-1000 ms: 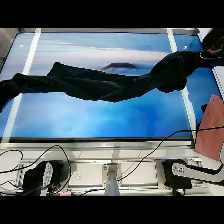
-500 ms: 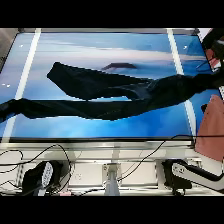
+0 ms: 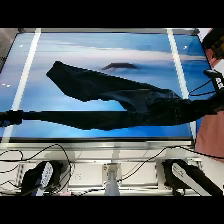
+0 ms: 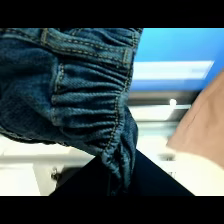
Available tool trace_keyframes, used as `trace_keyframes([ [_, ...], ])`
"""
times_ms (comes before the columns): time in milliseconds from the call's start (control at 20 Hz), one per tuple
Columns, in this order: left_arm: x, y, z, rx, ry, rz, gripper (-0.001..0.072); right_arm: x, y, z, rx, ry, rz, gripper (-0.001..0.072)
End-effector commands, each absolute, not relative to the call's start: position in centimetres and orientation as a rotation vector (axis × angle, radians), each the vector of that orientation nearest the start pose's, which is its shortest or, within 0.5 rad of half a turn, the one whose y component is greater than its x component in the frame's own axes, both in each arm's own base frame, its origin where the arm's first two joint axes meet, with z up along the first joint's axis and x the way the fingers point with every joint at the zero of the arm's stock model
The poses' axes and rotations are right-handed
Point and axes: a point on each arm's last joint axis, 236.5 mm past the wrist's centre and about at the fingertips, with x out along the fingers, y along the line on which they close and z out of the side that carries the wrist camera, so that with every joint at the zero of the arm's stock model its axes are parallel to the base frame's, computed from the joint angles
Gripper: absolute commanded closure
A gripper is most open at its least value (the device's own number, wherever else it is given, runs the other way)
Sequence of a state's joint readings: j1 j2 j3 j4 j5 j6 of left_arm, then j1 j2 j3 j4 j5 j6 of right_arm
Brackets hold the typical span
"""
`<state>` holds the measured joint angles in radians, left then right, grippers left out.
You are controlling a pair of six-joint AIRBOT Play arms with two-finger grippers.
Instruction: Fold the clothes and pants, and hang the long-sleeved shirts on hangers.
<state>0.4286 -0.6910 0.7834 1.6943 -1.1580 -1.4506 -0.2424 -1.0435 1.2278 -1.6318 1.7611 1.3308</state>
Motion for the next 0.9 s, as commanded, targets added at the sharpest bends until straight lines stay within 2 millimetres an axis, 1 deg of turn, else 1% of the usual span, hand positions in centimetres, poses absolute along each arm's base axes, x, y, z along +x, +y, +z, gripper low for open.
trace_keyframes([
  [0, 22.9, 13.3, 6.4, 0.025, 1.171, 0.341, 0.0677, 22.4, -7.1, 8.4, -0.041, 1.609, -0.045, 0.0658],
  [100, 23.6, 11.5, 6.0, 0.005, 1.191, 0.246, 0.0677, 23.0, -7.2, 8.4, -0.048, 1.584, -0.047, 0.0658],
  [150, 24.4, 10.1, 5.2, -0.05, 1.201, 0.188, 0.0677, 23.3, -7.3, 8.4, -0.051, 1.573, -0.049, 0.0658],
  [250, 26.0, 7.4, 3.0, -0.162, 1.243, 0.059, 0.0677, 23.7, -7.4, 8.4, -0.055, 1.557, -0.052, 0.0658],
  [300, 26.7, 6.4, 1.4, -0.223, 1.284, 0.018, 0.0676, 23.9, -7.5, 8.4, -0.057, 1.549, -0.053, 0.0658],
  [350, 27.2, 6.1, -0.1, -0.268, 1.321, -0.002, 0.0675, 24.2, -7.5, 8.4, -0.06, 1.535, -0.055, 0.0658],
  [400, 27.9, 6.1, -1.8, -0.301, 1.351, -0.009, 0.0675, 24.6, -7.6, 8.5, -0.064, 1.519, -0.057, 0.0658],
  [500, 29.2, 6.4, -4.7, -0.344, 1.386, -0.007, 0.0674, 25.5, -7.9, 8.5, -0.08, 1.481, -0.058, 0.0658],
  [600, 30.1, 6.7, -6.3, -0.366, 1.402, -0.001, 0.0673, 26.1, -8.0, 8.6, -0.09, 1.455, -0.058, 0.0658],
  [700, 31.0, 7.2, -6.8, -0.363, 1.386, 0.012, 0.0673, 26.8, -8.2, 8.7, -0.096, 1.424, -0.063, 0.0658],
  [850, 32.7, 8.3, -6.3, -0.339, 1.311, 0.043, 0.0674, 28.5, -8.6, 9.1, -0.111, 1.351, -0.075, 0.0658],
])
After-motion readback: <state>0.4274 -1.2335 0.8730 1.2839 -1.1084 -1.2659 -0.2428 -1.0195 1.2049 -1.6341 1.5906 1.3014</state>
